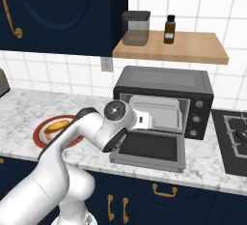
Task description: Pick up the kebab skewer and baguette bread, and place them inside the toaster oven. Close the toaster oven door and start by setting the timer.
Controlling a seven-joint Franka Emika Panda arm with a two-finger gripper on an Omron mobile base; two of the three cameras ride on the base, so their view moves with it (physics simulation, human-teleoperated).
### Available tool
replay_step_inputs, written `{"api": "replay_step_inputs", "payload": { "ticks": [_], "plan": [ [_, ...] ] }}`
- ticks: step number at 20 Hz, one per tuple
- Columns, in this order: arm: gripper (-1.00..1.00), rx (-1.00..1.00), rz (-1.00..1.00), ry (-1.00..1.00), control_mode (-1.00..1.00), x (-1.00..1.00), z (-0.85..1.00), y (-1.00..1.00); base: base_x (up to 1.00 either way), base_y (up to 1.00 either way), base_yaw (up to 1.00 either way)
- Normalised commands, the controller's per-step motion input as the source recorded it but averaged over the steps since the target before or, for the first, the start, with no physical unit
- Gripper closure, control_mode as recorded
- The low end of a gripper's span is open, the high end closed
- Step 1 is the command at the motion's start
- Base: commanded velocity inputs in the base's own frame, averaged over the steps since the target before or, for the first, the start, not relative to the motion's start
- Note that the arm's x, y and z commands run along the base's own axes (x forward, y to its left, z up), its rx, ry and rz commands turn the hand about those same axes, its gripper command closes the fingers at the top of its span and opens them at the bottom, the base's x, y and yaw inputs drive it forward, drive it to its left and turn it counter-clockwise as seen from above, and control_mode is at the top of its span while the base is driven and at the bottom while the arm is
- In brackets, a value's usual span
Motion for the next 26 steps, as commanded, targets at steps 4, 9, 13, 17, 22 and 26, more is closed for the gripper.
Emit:
{"api": "replay_step_inputs", "payload": {
  "ticks": [4, 9, 13, 17, 22, 26],
  "plan": [
    [-1.00, 0.02, -0.03, 0.07, -1.00, -0.83, 0.62, 0.29, 0.00, 0.00, 0.00],
    [-1.00, 0.00, -0.17, 0.27, -1.00, -0.20, 0.00, 1.00, 0.00, 0.00, 0.00],
    [-1.00, 0.00, -0.17, 0.32, -1.00, -0.01, 0.00, 1.00, 0.00, 0.00, 0.00],
    [-1.00, 0.01, -0.23, 0.22, -1.00, 0.00, -0.03, 1.00, 0.00, 0.00, 0.00],
    [-1.00, 0.21, -0.09, 0.13, -1.00, -0.31, -0.08, 0.91, 0.00, 0.00, 0.00],
    [-1.00, 0.32, -0.02, 0.02, -1.00, -0.04, -0.03, 0.92, 0.00, 0.00, 0.00]
  ]
}}
